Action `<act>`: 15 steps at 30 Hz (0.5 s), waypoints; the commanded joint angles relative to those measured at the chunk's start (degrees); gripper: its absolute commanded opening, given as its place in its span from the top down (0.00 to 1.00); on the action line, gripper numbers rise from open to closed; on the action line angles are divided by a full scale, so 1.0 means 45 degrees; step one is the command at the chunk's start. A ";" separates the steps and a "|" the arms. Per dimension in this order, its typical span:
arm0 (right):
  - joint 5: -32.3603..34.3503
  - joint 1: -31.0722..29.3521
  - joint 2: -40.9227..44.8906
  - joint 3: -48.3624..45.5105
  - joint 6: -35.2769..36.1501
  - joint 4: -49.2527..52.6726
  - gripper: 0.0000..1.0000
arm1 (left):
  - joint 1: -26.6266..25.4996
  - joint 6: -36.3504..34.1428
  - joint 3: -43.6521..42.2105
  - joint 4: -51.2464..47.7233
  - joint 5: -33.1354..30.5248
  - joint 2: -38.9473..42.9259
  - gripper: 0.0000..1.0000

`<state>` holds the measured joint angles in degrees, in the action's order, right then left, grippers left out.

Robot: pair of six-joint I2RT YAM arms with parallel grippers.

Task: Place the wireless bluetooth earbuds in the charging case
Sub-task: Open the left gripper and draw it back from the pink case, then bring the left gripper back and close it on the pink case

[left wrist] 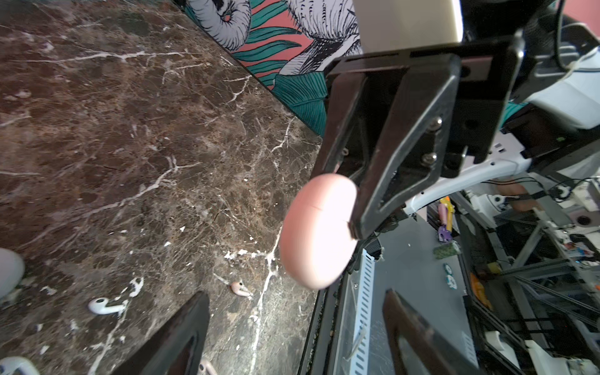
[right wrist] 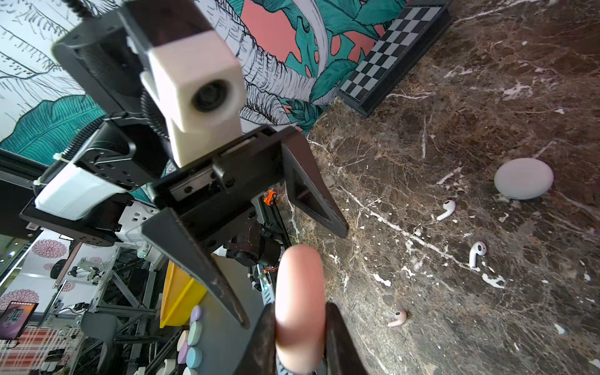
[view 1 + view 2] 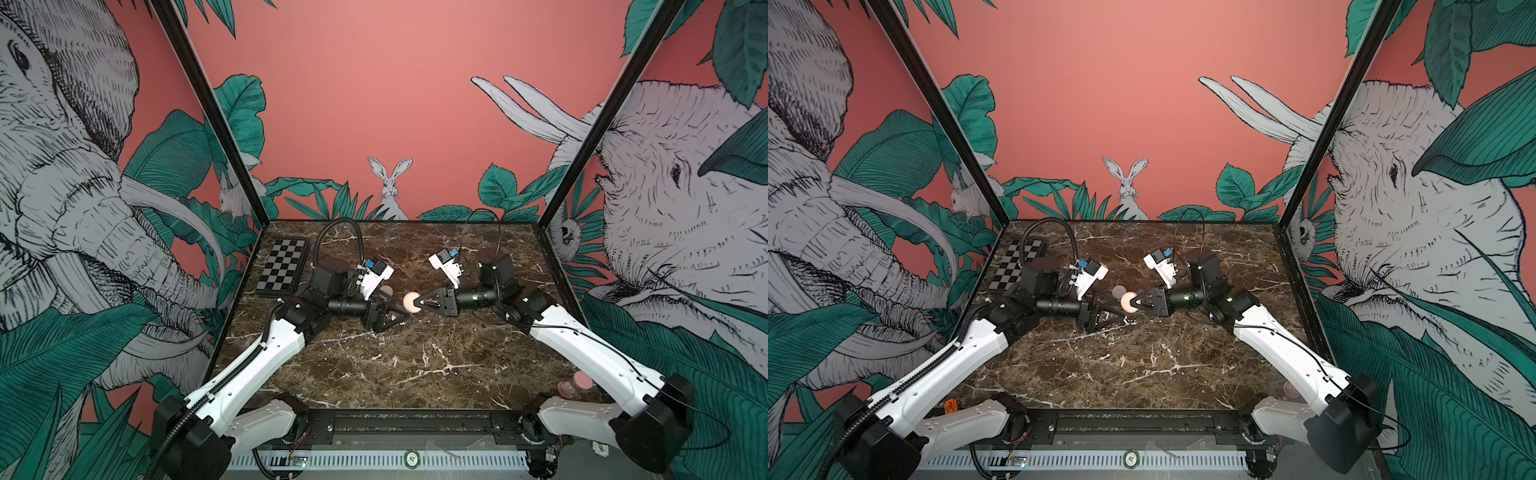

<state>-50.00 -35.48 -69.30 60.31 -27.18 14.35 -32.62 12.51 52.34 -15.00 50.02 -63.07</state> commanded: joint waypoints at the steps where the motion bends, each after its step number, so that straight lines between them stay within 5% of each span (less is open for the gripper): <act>1: -0.0496 -0.0025 0.0362 0.0031 0.0117 -0.0705 1.00 | 0.0082 0.0501 0.0005 0.1116 0.1385 0.0134 0.17; 15: -0.1078 -0.0103 0.0420 -0.0472 -0.0308 -0.1710 1.00 | 0.0126 0.0693 0.0301 0.1488 0.2568 -0.0545 0.46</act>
<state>-53.25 -35.59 -68.45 59.09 -28.27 10.13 -32.40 15.31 52.36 -9.98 59.13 -65.58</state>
